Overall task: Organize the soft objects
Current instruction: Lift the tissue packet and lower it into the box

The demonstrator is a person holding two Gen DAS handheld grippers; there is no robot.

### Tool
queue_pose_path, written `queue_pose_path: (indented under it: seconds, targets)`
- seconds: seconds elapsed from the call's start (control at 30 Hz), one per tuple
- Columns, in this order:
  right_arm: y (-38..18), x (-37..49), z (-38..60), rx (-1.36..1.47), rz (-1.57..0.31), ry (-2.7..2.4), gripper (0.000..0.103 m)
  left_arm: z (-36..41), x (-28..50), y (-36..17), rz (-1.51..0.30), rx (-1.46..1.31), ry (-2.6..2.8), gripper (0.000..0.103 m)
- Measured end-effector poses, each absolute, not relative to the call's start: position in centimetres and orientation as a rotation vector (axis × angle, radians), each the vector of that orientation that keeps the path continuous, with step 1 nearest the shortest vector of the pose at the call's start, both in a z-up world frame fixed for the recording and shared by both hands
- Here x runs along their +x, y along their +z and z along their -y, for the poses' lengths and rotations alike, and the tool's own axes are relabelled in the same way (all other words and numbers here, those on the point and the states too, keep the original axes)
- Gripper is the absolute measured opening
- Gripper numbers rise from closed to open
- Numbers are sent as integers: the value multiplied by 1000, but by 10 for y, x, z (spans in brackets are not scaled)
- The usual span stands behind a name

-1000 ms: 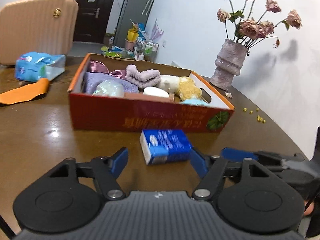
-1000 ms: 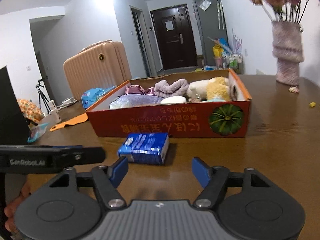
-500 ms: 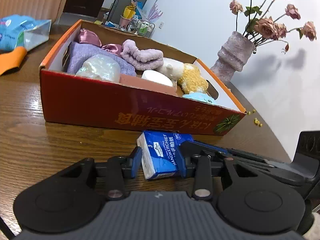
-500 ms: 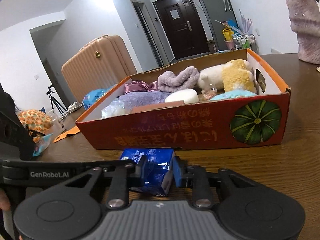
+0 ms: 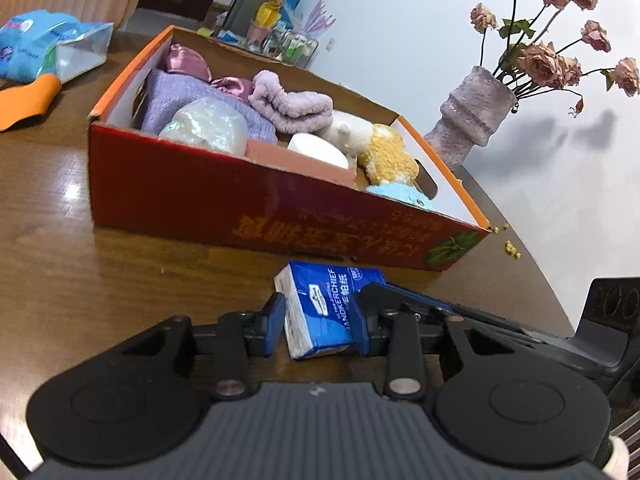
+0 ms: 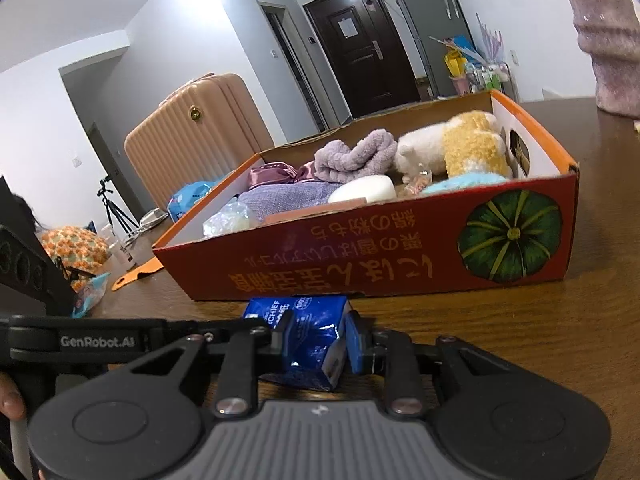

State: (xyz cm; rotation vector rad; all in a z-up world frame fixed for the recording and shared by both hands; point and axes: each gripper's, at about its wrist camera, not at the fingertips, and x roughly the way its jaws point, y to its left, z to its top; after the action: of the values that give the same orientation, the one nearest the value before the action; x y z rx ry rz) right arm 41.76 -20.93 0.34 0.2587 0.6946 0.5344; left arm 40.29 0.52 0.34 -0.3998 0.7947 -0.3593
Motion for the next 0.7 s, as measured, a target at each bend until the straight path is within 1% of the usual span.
queue_pose_path:
  seconds: [0.1, 0.23, 0.4, 0.53, 0.7]
  targets:
    - [10, 386, 205, 205, -674, 521, 26, 2, 371, 7, -776, -366, -349, 34]
    - [7, 334, 210, 215, -677, 519, 25, 4, 324, 4, -787, -384, -339, 34]
    - [12, 285, 219, 208, -676, 532, 26, 12, 272, 12, -758, -344, -346, 34]
    - [15, 260, 222, 199, -669, 534, 26, 17, 246, 15, -740, -325, -352, 34]
    - [12, 246, 224, 218, -675, 531, 26, 11, 237, 9, -758, -365, -349, 34]
